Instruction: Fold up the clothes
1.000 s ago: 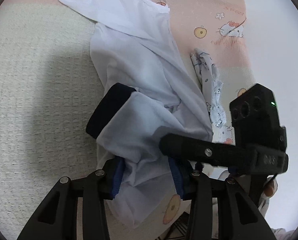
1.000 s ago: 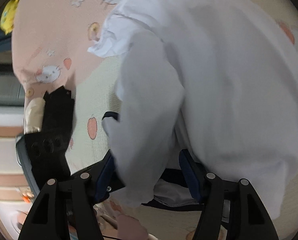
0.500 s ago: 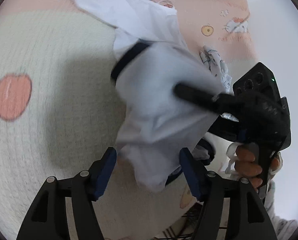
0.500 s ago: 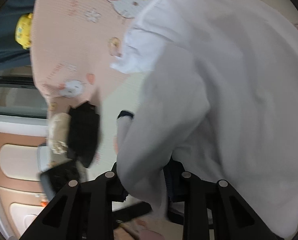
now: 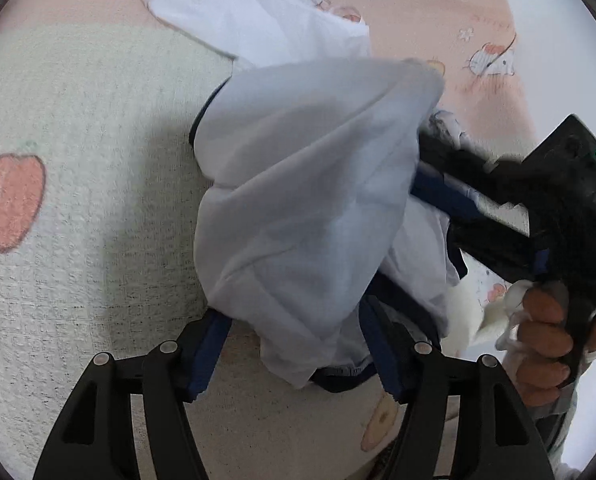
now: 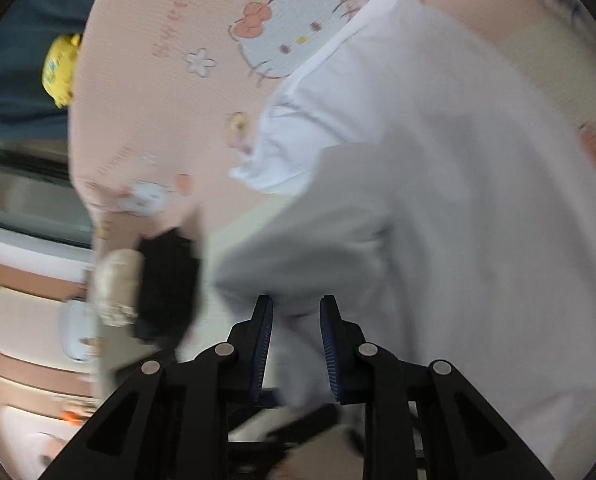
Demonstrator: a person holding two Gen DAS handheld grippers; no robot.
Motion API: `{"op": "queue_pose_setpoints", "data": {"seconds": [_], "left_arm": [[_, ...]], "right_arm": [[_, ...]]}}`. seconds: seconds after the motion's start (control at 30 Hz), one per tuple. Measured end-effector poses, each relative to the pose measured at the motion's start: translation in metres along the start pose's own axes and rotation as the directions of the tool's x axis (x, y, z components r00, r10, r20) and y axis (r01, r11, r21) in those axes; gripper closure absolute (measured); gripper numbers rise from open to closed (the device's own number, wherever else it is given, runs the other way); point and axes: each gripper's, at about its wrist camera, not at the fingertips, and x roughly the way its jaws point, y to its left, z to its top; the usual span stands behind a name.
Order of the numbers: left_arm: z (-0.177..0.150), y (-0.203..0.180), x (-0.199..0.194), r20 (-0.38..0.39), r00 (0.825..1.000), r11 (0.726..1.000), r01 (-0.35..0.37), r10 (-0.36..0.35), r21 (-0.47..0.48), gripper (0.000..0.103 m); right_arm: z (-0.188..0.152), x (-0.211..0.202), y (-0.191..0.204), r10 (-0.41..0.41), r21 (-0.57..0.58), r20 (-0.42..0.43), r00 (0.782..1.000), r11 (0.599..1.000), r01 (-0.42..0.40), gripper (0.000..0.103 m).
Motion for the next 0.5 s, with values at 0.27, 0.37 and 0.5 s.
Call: {"op": "queue_pose_setpoints", "data": {"seconds": [0.27, 0.37, 0.5], "left_arm": [[0.005, -0.007, -0.035, 0.167, 0.974, 0.982, -0.17, 0.154, 0.083, 0.04], [0.013, -0.014, -0.029, 0.176, 0.971, 0.98, -0.179, 0.161, 0.091, 0.04], [0.023, -0.023, -0.018, 0.162, 0.972, 0.973, -0.191, 0.17, 0.126, 0.04]], "right_arm": [[-0.002, -0.016, 0.0, -0.018, 0.005, 0.04, 0.999, 1.0, 0.018, 0.038], [0.0, -0.019, 0.006, -0.029, 0.008, 0.052, 0.998, 1.0, 0.029, 0.033], [0.003, -0.011, 0.015, -0.098, 0.001, 0.04, 0.994, 0.995, 0.098, 0.033]]}}
